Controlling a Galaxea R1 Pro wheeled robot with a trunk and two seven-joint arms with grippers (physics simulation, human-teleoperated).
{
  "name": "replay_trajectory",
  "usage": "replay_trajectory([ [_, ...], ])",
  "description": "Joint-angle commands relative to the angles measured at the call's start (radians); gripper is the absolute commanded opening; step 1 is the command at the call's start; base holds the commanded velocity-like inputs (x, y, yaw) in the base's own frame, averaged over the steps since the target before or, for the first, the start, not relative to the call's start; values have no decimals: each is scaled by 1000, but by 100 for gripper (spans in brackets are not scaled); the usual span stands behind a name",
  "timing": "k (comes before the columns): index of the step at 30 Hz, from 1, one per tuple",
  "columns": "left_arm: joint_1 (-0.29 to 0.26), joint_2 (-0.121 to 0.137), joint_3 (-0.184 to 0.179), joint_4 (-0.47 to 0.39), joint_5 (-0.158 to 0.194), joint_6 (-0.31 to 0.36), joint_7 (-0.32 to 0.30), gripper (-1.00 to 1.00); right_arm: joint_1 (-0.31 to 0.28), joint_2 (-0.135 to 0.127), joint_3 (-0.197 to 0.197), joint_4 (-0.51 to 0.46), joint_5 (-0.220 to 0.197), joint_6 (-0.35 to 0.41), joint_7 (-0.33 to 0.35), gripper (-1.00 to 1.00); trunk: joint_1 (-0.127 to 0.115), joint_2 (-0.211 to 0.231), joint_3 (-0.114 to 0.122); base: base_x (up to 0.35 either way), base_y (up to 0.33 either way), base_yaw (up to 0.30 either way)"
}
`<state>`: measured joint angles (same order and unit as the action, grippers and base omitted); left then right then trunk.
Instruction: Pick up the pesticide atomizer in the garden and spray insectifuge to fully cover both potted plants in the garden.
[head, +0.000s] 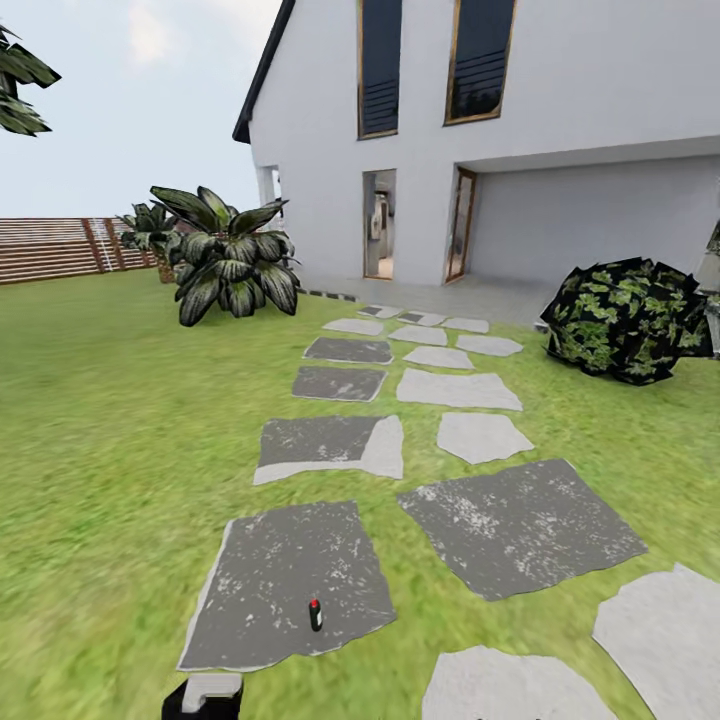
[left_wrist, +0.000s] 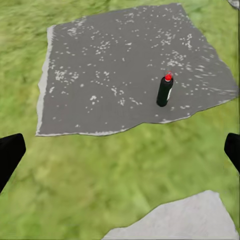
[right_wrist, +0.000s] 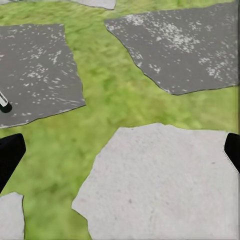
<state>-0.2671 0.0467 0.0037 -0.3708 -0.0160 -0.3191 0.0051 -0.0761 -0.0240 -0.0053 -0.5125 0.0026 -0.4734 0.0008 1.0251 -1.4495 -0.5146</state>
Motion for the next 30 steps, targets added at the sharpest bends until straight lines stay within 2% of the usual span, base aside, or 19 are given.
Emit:
replay_trajectory([
  [1, -32, 0, 1, 4, -1, -1, 1, 100, -1, -2, -1, -2, 0, -3, -1, 100, 0, -1, -1, 0, 0, -24],
  [4, -104, 1, 1, 9, -1, 2, 1, 100, -2, -5, -4, -29, 0, -3, -4, 100, 0, -1, -1, 0, 0, -12],
  [6, -128, 1, 1, 10, -1, 3, 2, 100, -4, -6, -4, -53, 0, -2, -5, 100, 0, -1, -1, 0, 0, -6],
  [9, -200, -1, 2, 11, 0, 41, 7, 100, -43, -8, -7, -169, 0, 2, -6, 100, 0, -1, -1, 0, 0, -2],
  [12, -236, -6, 2, 10, 3, 98, 10, 100, -101, -8, -7, -202, 2, 8, -6, 100, 0, -1, -1, 0, 0, 0],
  [15, -249, -9, 3, 10, 3, 118, 11, 100, -148, -8, -7, -202, 3, 30, -4, 100, 0, -1, -1, 0, 0, 0],
  [19, -244, -9, 2, 7, -2, 116, 9, 100, -185, -8, -7, -199, 2, 104, -2, 100, 0, -1, -1, 0, 0, 0],
  [25, -239, -5, -4, 1, -7, 110, 6, 100, -194, -8, -3, -195, 4, 136, 0, 100, 0, -1, -1, 0, 0, 0],
  [30, -239, -5, -2, 3, -3, 111, 6, 100, -195, -7, -1, -134, 2, 139, 2, 100, 4, -8, -4, 0, 0, 0],
])
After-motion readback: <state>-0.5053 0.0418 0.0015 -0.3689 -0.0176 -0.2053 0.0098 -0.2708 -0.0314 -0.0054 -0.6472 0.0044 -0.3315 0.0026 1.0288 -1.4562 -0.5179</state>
